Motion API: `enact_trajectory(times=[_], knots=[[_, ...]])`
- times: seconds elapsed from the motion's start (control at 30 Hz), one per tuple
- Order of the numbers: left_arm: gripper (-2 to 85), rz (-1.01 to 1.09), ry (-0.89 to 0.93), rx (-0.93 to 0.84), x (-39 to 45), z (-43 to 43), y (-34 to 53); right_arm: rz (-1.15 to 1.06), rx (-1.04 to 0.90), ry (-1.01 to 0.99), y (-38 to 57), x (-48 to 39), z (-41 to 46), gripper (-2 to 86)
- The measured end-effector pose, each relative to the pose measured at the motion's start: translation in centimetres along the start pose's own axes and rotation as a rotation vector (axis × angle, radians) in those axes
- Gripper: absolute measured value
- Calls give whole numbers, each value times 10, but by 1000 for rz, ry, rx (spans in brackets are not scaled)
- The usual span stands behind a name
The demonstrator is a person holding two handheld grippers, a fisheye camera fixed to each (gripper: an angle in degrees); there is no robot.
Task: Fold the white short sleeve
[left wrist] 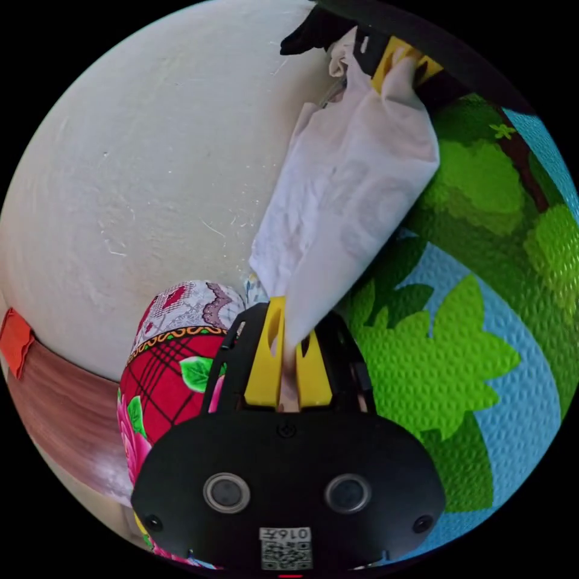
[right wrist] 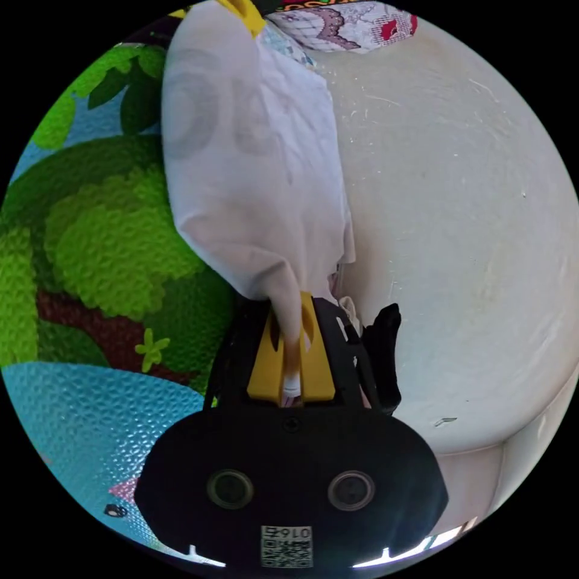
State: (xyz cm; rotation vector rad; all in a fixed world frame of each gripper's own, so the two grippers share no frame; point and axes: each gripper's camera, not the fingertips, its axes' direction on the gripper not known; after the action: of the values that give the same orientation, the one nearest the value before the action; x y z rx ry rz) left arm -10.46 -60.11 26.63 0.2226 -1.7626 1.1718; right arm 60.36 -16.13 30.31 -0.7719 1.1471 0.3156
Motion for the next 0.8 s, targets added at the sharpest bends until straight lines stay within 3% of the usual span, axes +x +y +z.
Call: enact_trajectory(times=[0.23, 0.37, 0.43, 0.5, 0.6, 0.67, 0.73, 0.8], knots=[[53, -145, 168, -132, -76, -3, 45, 0, 48, -141, 57, -10, 5, 47], [37, -412, 273, -187, -134, -21, 86, -8, 148, -218, 128, -15, 1, 56], [8, -653, 403, -129, -164, -36, 115, 41, 215, -338, 170, -4, 0, 62], [-5, -915, 727, 52, -186, -59, 155, 120, 265, -550, 220, 21, 6, 65], [-9, -909, 1088, 333, -173, -107, 175, 378, 378, -796, 324, 83, 37, 60], [-9, -895, 1173, 403, -155, -142, 179, 653, 439, -784, 414, 135, 79, 57], [-9, -853, 1196, 468, -132, -181, 181, 761, 436, -718, 464, 158, 111, 69], [-10, -812, 1210, 499, -97, -224, 178, 734, 389, -700, 489, 164, 137, 92]])
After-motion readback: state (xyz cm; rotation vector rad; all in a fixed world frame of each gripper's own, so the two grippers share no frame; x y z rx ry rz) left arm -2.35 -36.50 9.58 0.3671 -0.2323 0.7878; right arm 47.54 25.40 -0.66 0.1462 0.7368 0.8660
